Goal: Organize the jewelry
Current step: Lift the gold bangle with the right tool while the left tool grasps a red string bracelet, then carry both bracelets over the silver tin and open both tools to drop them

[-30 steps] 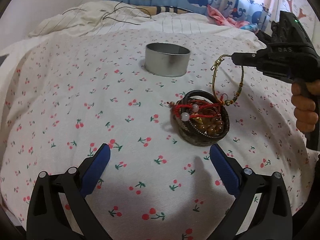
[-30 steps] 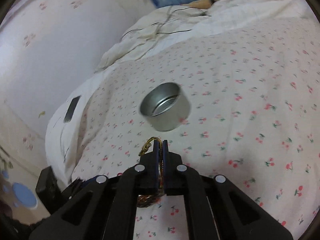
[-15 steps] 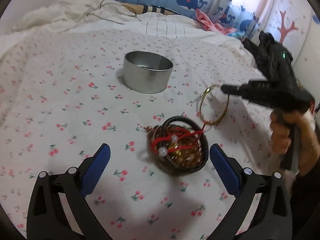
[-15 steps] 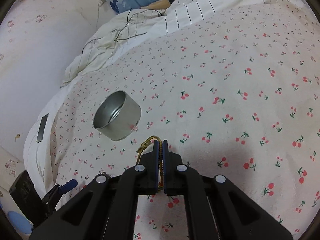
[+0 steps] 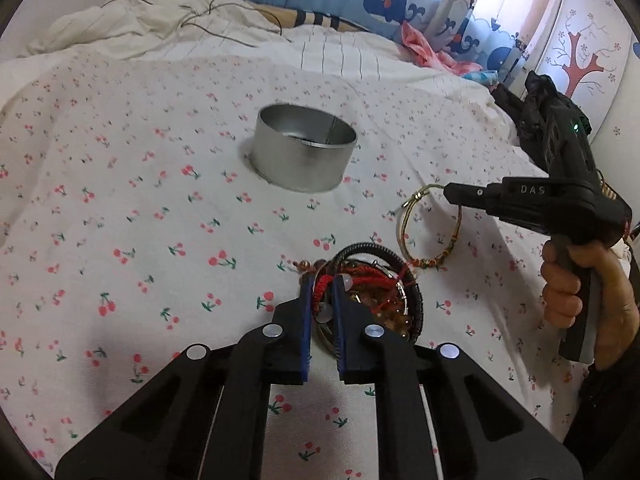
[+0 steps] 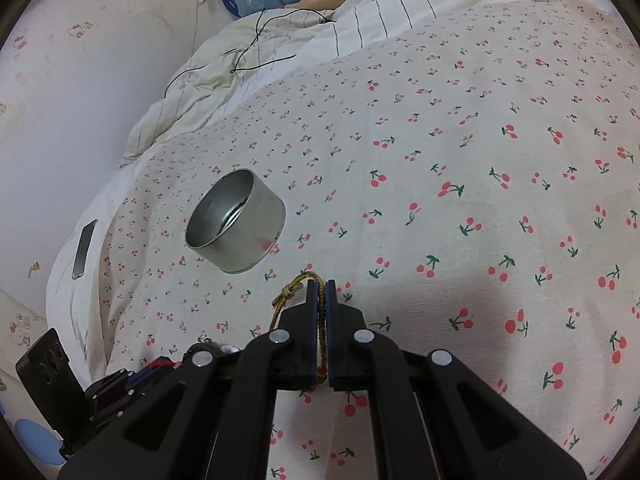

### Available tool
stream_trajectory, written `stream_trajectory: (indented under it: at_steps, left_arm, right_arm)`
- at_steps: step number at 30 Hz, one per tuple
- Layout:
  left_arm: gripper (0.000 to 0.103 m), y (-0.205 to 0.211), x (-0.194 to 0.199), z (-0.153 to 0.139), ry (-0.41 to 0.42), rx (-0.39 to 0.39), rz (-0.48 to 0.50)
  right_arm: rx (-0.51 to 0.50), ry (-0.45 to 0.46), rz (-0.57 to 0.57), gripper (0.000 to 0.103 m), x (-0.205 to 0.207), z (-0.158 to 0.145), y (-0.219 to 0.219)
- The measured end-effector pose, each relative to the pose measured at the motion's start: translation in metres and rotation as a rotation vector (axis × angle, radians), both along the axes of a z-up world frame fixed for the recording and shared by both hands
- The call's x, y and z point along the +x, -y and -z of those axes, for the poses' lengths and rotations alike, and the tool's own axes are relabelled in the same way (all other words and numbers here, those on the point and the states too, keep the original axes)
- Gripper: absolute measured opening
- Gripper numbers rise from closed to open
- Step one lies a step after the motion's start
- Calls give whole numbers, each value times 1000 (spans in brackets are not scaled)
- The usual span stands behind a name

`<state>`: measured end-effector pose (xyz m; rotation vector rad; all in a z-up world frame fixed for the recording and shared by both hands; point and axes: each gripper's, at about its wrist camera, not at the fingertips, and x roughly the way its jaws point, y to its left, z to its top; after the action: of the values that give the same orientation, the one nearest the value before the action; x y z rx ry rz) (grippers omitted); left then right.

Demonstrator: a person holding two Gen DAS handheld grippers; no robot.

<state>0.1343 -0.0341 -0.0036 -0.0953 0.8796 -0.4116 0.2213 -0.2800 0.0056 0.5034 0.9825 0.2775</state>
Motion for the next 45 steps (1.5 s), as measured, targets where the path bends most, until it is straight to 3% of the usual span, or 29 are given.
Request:
stream_trajectory:
  at_steps: [9, 17, 24, 32, 37, 40, 42, 45]
  left_arm:
    - [9, -1, 4, -30, 52, 12, 44]
    - [9, 13, 48, -74, 114, 30, 100]
    - [9, 22, 92, -96, 151, 12, 101]
    - [9, 23, 147, -77, 121, -28, 69]
    - [9, 43, 176, -33, 6, 94, 112]
    - [25, 44, 177, -25, -13, 127, 108]
    - [62, 39, 172, -30, 17, 133, 80]
    - [73, 26, 160, -42, 69, 144, 33]
  right_arm:
    - [28, 42, 7, 4, -3, -8, 4]
    - [125, 222, 10, 4, -5, -51, 8]
    - [179, 272, -22, 4, 20, -75, -11]
    - [221, 215, 28, 4, 70, -55, -29]
    - [213, 193, 48, 4, 85, -42, -30]
    - [203, 187, 38, 4, 90, -40, -34]
    - [195, 182, 29, 4, 93, -39, -39]
    - [185, 175, 6, 4, 98, -36, -50]
